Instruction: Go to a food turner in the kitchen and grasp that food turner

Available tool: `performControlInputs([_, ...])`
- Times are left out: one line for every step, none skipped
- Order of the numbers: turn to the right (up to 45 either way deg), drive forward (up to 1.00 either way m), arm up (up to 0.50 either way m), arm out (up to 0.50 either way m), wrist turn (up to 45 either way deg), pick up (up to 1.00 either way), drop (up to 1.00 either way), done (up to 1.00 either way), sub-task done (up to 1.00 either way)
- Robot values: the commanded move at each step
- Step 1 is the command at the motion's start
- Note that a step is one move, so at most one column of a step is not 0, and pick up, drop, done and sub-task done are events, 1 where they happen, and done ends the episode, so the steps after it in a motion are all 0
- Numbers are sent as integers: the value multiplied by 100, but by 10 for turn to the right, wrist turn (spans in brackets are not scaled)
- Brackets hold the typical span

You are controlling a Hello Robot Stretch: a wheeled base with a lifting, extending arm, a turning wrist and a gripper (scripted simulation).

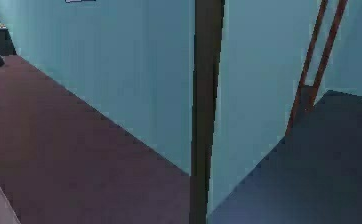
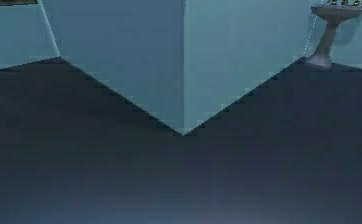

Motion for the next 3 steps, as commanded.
performControlInputs([0,60,0,0,0,0,0,0,0])
performControlInputs([-420,0,0,0,0,0,0,0,0])
performControlInputs([0,90,0,0,0,0,0,0,0])
